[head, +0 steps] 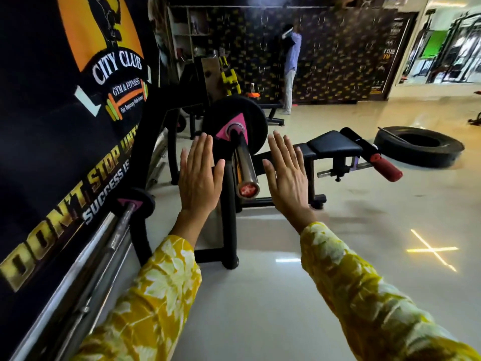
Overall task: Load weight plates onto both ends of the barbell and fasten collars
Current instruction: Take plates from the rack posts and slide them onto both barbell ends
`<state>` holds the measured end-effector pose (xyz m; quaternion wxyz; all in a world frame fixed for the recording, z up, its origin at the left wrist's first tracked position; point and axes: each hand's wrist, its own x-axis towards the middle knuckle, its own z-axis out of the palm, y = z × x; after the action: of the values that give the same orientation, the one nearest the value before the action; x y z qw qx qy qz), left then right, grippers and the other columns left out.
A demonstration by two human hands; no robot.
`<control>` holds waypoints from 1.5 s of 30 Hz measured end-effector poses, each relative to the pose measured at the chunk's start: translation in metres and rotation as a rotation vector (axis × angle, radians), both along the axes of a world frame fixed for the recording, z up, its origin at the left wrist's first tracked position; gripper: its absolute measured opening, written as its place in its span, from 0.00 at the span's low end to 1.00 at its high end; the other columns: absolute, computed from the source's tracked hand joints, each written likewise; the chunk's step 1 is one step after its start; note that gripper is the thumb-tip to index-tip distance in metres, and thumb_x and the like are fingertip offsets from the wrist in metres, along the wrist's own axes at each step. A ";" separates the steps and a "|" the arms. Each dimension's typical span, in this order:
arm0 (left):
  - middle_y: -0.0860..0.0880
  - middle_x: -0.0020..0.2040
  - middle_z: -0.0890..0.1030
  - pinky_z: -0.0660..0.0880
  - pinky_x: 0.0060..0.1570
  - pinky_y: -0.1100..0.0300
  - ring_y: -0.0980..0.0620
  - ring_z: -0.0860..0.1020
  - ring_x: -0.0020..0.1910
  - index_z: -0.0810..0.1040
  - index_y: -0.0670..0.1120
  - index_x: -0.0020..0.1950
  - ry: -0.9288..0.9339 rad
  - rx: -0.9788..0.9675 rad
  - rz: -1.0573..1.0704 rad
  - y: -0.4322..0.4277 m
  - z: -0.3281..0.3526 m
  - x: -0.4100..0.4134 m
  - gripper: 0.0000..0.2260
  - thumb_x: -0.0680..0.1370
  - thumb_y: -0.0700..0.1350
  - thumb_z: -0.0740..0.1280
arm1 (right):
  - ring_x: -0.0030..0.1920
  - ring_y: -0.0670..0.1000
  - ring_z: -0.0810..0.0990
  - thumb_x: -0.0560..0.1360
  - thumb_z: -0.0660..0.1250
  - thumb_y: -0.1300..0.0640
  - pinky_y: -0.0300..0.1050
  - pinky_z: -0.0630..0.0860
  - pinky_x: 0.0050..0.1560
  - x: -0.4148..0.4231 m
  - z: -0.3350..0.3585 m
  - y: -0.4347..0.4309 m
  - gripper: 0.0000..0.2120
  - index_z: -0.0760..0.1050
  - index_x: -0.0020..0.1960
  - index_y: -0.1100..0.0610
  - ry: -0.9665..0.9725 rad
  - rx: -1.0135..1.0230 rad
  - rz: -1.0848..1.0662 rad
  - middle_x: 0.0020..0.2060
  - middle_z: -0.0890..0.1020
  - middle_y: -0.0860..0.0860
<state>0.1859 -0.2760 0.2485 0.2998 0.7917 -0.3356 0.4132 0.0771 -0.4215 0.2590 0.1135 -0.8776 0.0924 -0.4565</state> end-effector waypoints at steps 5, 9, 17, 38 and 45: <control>0.40 0.71 0.68 0.52 0.72 0.51 0.47 0.63 0.71 0.63 0.39 0.72 0.042 0.008 0.002 0.047 -0.023 -0.073 0.24 0.82 0.52 0.50 | 0.73 0.44 0.49 0.80 0.40 0.43 0.43 0.43 0.73 -0.053 -0.029 0.064 0.27 0.57 0.74 0.56 0.067 0.019 0.051 0.74 0.60 0.52; 0.40 0.71 0.68 0.55 0.71 0.50 0.47 0.64 0.71 0.64 0.39 0.71 0.093 0.003 0.047 0.090 -0.038 -0.106 0.24 0.82 0.53 0.49 | 0.73 0.43 0.48 0.79 0.39 0.43 0.39 0.40 0.73 -0.071 -0.044 0.114 0.28 0.56 0.74 0.55 0.084 0.046 0.102 0.73 0.56 0.48; 0.40 0.70 0.69 0.56 0.72 0.52 0.46 0.65 0.71 0.65 0.39 0.71 0.206 0.048 0.154 0.196 -0.071 -0.091 0.26 0.82 0.55 0.48 | 0.73 0.45 0.49 0.80 0.42 0.44 0.43 0.43 0.73 -0.035 -0.092 0.215 0.27 0.57 0.73 0.57 0.186 0.098 0.201 0.73 0.60 0.52; 0.40 0.68 0.72 0.61 0.69 0.51 0.46 0.68 0.69 0.69 0.39 0.69 0.500 0.150 0.129 0.341 -0.201 0.209 0.26 0.81 0.56 0.47 | 0.73 0.46 0.46 0.78 0.41 0.46 0.47 0.43 0.74 0.265 -0.200 0.353 0.28 0.55 0.74 0.58 0.470 0.216 0.157 0.74 0.57 0.52; 0.39 0.64 0.75 0.70 0.64 0.47 0.44 0.73 0.65 0.71 0.37 0.66 0.603 0.153 0.113 0.313 -0.287 0.355 0.22 0.79 0.51 0.56 | 0.73 0.48 0.48 0.77 0.42 0.45 0.48 0.45 0.73 0.407 -0.278 0.327 0.30 0.58 0.73 0.59 0.571 0.282 0.128 0.73 0.60 0.54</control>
<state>0.5414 0.0373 -0.0384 0.3022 0.9161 -0.2172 0.1492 0.4836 -0.0940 -0.0190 0.2321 -0.9498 0.1274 -0.1664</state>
